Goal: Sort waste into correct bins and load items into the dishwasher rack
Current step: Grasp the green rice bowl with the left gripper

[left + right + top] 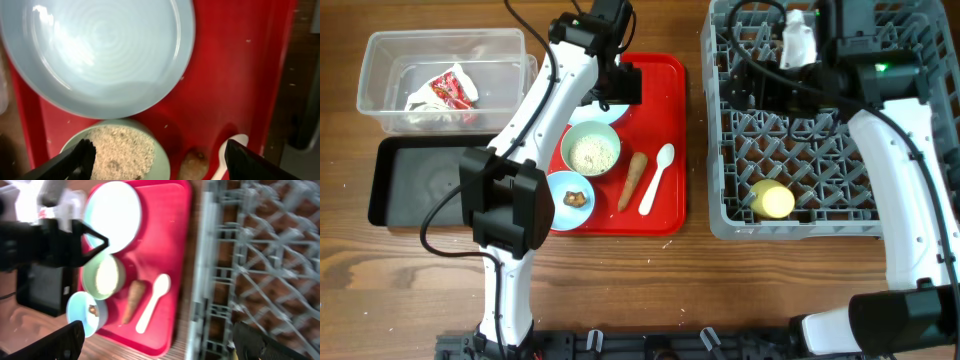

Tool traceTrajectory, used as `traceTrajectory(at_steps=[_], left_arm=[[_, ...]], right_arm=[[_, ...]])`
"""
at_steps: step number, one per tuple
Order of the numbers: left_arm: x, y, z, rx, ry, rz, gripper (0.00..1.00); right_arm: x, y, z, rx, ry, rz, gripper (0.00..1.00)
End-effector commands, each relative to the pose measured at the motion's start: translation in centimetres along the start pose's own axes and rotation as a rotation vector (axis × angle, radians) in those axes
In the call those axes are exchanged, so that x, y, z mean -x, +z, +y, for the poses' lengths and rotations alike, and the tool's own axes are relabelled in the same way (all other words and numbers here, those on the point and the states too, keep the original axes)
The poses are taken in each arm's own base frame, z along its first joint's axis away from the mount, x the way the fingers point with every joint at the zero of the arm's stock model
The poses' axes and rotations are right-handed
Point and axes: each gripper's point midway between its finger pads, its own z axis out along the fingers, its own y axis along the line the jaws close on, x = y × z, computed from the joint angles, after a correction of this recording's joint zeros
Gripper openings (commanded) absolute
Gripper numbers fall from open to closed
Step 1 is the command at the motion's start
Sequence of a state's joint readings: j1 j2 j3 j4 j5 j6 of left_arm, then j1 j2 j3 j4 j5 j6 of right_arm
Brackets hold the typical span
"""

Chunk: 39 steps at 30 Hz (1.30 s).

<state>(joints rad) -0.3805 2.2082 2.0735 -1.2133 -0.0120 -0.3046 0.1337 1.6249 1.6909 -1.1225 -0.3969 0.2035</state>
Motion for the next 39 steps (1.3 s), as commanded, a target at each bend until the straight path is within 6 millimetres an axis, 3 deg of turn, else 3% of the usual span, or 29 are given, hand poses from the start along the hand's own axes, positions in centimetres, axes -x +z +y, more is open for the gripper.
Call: traceTrajectory(at_steps=[1,5,9,12,15,20,23,26,29,34,39], left_arm=[[-0.3,-1.5,1.2,0.065,-0.101,-0.017,0.83],[-3.5,-2.5,1.0,0.034,-0.119,0.113,0.78],[-5.9,-2.1,0.1,0.04,-0.092,0.193,0.75],[-6.6,-0.3,-1.7,0.028,-0.035,0.186,0.63],[-7.7,2.0,-2.4,0.035,0.014,0.189,0.59],[-7.5,4.7,-1.7,0.042,-0.002,0.152,0.48],[-7.5,5.6,-1.8,0.035,-0.002,0.139,0.38],[-7.3,6.3,-1.1,0.069,0.001,0.115,0.35],[-7.0,6.5,-0.7,0.091,0.002,0.099,0.31],[-6.6,6.6,-1.0,0.08,0.0,0.078,0.06],[-6.6,6.1,-1.7,0.038,-0.032,0.083,0.04]], right_arm=[[0.0,0.7,2.8,0.044,-0.077,-0.003,0.95],[0.4,1.0,1.8,-0.069,-0.06,-0.034,0.95],[1.2,0.3,-0.3,-0.102,-0.028,-0.058,0.95],[1.3,-0.1,-1.7,-0.128,-0.043,-0.056,0.95],[1.0,-0.4,-3.2,-0.187,-0.029,-0.042,0.95],[0.5,-0.4,-3.4,-0.193,-0.039,-0.022,0.96],[0.4,-0.4,-3.4,-0.193,-0.038,-0.02,0.96],[0.4,-0.4,-3.4,-0.193,-0.038,-0.02,0.96],[0.5,-0.4,-3.4,-0.193,-0.038,-0.021,0.96],[0.5,-0.5,-3.4,-0.196,-0.039,-0.023,0.96],[0.5,-0.5,-3.5,-0.2,-0.04,-0.024,0.96]])
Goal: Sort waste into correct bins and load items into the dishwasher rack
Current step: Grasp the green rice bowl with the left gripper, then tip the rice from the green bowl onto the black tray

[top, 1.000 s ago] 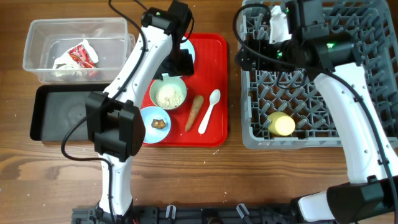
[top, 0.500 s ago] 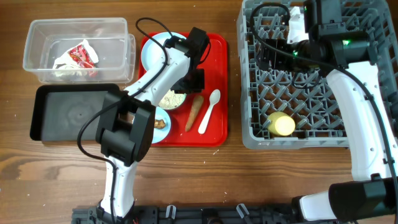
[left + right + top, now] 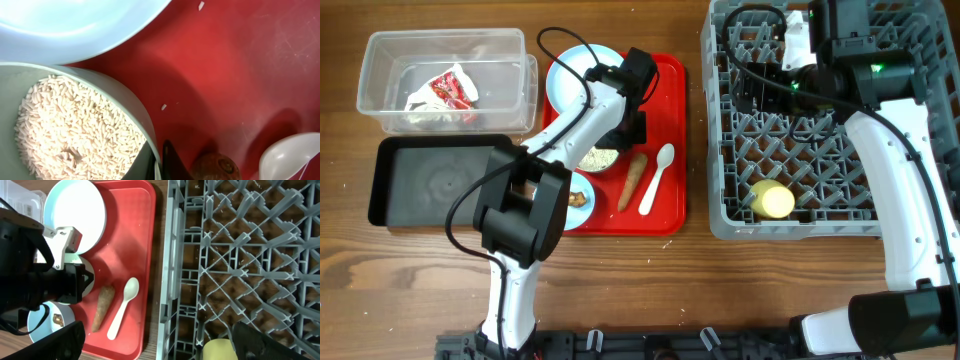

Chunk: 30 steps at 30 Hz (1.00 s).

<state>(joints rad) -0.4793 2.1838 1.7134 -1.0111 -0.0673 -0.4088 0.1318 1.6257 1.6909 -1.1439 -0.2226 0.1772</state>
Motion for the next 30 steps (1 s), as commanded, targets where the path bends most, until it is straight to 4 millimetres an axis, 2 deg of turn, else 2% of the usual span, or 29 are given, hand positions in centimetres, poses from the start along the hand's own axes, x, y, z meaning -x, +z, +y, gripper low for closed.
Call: traceTrajectory(at_steps=[1,3,5,8,11,12,14,16,18,20,25,30], left_arm=[[0.4,-1.8,-0.9,-0.075,-0.029,-0.02,0.04],[0.8,-3.8,-1.8,-0.135,-0.029,-0.044,0.04],[1.1,-6.7,-2.7,-0.205,-0.026,-0.079,0.04],[1.0,-10.7,-2.5,-0.251,-0.028,-0.135,0.04],[0.3,-14.4,-0.3,-0.26,-0.06,-0.166,0.04],[-0.2,-15.6,1.3,-0.252,-0.088,-0.165,0.04],[-0.6,-16.8,4.0,-0.235,-0.142,-0.158,0.04],[-1.0,-17.2,6.4,-0.215,-0.194,-0.138,0.04],[-1.9,-16.7,10.8,-0.177,-0.294,-0.067,0.04],[-2.0,-16.1,12.9,-0.214,-0.316,-0.037,0.04],[-2.0,-14.7,17.4,-0.342,-0.402,-0.009,0.04],[-2.6,-12.8,19.7,-0.547,-0.439,-0.017,0.04]], right_arm=[[0.4,-0.1,-0.4,-0.024,-0.02,-0.013,0.96],[0.4,-0.1,-0.4,-0.024,-0.02,-0.013,0.96],[0.4,-0.1,-0.4,-0.024,-0.021,-0.013,0.96],[0.4,-0.1,-0.4,-0.023,-0.021,-0.014,0.96],[0.4,-0.1,-0.4,-0.023,-0.019,-0.013,0.95],[0.4,-0.1,-0.4,-0.023,-0.019,-0.013,0.96],[0.4,-0.1,-0.4,-0.023,-0.019,-0.013,0.96],[0.4,-0.1,-0.4,-0.023,-0.019,-0.013,0.95],[0.3,-0.1,-0.4,-0.024,-0.018,-0.007,0.95],[0.3,-0.1,-0.4,-0.024,-0.018,-0.009,0.95],[0.3,-0.1,-0.4,-0.024,-0.019,-0.008,0.95],[0.3,-0.1,-0.4,-0.024,-0.02,-0.008,0.95]])
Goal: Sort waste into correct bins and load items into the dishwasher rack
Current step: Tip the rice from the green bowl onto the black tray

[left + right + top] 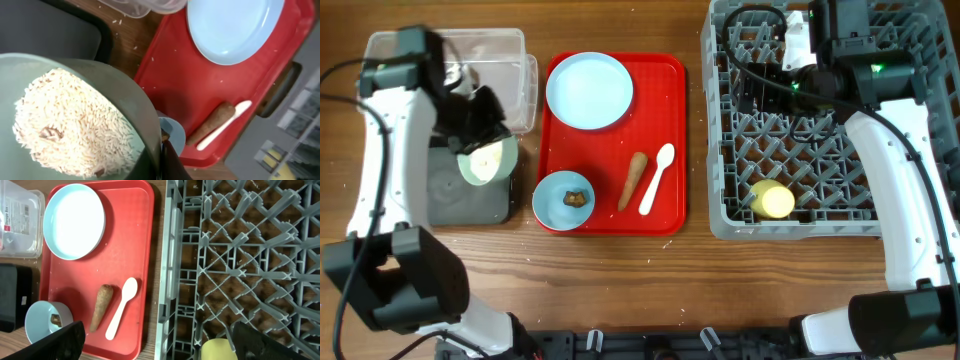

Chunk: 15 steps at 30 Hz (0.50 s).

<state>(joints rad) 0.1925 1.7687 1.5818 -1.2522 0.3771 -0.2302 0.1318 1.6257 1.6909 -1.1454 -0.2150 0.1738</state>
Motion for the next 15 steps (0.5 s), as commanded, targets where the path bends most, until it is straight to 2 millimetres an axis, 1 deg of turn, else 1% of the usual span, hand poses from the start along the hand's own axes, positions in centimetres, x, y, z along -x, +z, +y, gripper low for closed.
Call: traceTrajectory(at_steps=[1,4,7,8,11,12,15], left_arm=[[-0.5,0.0,0.6,-0.206,0.027,0.032,0.04],[-0.5,0.1,2.3,-0.327,-0.001,0.027,0.04],[-0.2,-0.7,3.0,-0.495,-0.04,-0.006,0.04],[0.1,-0.9,3.8,-0.529,-0.063,-0.027,0.04],[0.6,-1.4,6.1,-0.567,-0.135,-0.072,0.04],[0.9,-2.0,6.4,-0.603,-0.135,-0.096,0.04],[1.4,-2.8,7.1,-0.632,-0.154,-0.131,0.04]], right_arm=[[0.3,-0.1,-0.3,-0.016,-0.017,-0.009,0.95],[0.3,-0.1,-0.3,-0.016,-0.016,-0.009,0.96],[0.4,-0.1,-0.3,-0.016,-0.016,-0.01,0.95],[0.4,-0.1,-0.3,-0.015,-0.015,-0.01,0.95],[0.3,-0.1,-0.3,-0.015,-0.014,-0.01,0.95],[0.3,-0.1,-0.2,-0.011,-0.013,-0.009,0.95],[0.3,-0.1,-0.2,-0.012,-0.014,-0.008,0.95]])
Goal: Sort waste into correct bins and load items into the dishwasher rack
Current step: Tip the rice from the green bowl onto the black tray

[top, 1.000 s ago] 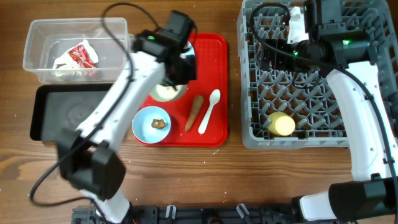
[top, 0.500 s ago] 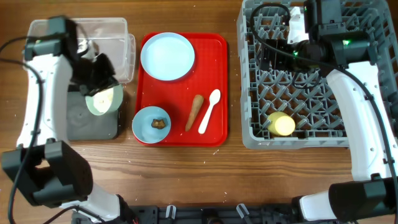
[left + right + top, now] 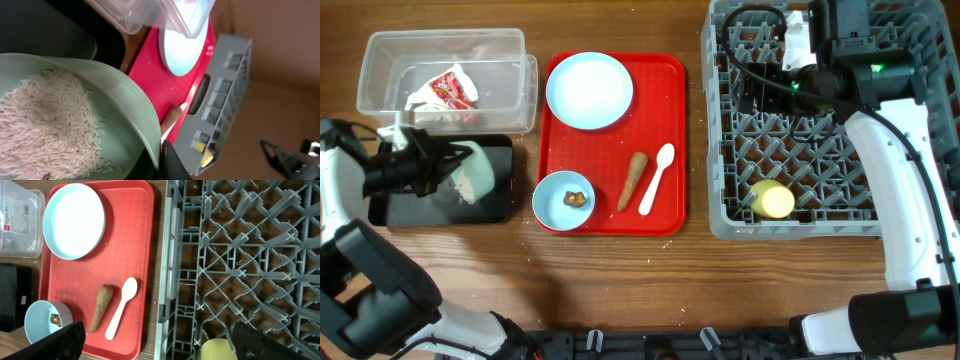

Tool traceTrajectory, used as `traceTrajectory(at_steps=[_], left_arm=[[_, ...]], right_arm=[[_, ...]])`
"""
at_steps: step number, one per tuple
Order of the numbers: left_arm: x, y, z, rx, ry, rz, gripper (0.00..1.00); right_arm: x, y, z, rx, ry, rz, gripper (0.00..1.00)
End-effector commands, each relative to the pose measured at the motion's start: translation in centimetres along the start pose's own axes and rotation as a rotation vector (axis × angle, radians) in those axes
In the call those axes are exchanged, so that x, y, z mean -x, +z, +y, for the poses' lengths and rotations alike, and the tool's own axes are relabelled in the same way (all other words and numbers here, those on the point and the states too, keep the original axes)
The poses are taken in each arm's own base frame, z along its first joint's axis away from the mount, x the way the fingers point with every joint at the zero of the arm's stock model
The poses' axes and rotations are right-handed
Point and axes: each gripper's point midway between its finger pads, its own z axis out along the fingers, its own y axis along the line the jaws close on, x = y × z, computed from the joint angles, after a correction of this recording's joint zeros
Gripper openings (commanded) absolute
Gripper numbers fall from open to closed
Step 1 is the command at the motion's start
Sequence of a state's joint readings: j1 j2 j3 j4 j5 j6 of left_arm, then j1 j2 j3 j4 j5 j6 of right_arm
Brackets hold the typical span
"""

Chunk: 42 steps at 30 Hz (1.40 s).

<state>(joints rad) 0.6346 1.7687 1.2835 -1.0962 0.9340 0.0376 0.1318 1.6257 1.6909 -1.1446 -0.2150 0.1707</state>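
My left gripper (image 3: 442,166) is shut on the rim of a pale green bowl (image 3: 472,175) holding white rice (image 3: 47,117). The bowl is tipped on its side above the black bin (image 3: 400,210), and its fingertips (image 3: 167,162) pinch the rim at the lower edge of the left wrist view. My right gripper (image 3: 160,347) hangs open over the grey dishwasher rack (image 3: 910,130), holding nothing. On the red tray (image 3: 665,120) lie a pale blue plate (image 3: 588,90), a small blue bowl with a food scrap (image 3: 565,198), a brown carrot-like piece (image 3: 634,180) and a white spoon (image 3: 656,178).
A clear plastic bin (image 3: 440,50) with a red-and-white wrapper (image 3: 450,88) stands behind the black bin. A yellow cup (image 3: 772,201) sits in the rack's front row. Bare wooden table lies along the front edge.
The left arm has swung to the left. The rice bowl, level over the black bin's right end before, is now tipped on its side over the bin. The right arm has not moved.
My left gripper stood open above the plate and the rice bowl on the tray. Then it was shut on the bowl's rim, the bowl still on the tray. Later the bowl was held level at the black bin, and now it is tilted there.
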Motion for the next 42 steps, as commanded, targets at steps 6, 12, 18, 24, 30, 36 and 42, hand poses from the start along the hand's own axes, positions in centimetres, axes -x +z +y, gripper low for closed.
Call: traceTrajectory(at_steps=[6,12,18,24,30,36,42], left_arm=[[1.9,-3.8,-1.8,-0.222,0.017,-0.124,0.04],[2.8,-7.4,-2.7,-0.399,-0.025,-0.21,0.04],[3.0,-10.1,-3.9,-0.557,-0.071,-0.252,0.04],[2.5,-10.9,-5.2,-0.654,-0.134,-0.234,0.04],[3.3,-10.7,-4.5,-0.605,-0.07,-0.256,0.04],[2.8,-10.4,-4.4,-0.611,-0.22,-0.206,0.04],[2.6,-10.4,-4.4,-0.613,-0.245,-0.199,0.04]], right_arm=[[0.3,-0.1,-0.2,-0.011,-0.01,-0.008,0.95],[0.1,-0.1,-0.3,-0.013,-0.01,0.0,0.95],[0.1,-0.1,-0.3,-0.013,-0.009,0.0,0.95],[-0.1,-0.1,-0.3,-0.015,-0.01,0.007,0.95],[0.0,-0.1,-0.3,-0.014,-0.01,0.006,0.95],[-0.1,-0.1,-0.3,-0.015,-0.009,0.01,0.95],[-0.1,-0.1,-0.3,-0.015,-0.011,0.008,0.95]])
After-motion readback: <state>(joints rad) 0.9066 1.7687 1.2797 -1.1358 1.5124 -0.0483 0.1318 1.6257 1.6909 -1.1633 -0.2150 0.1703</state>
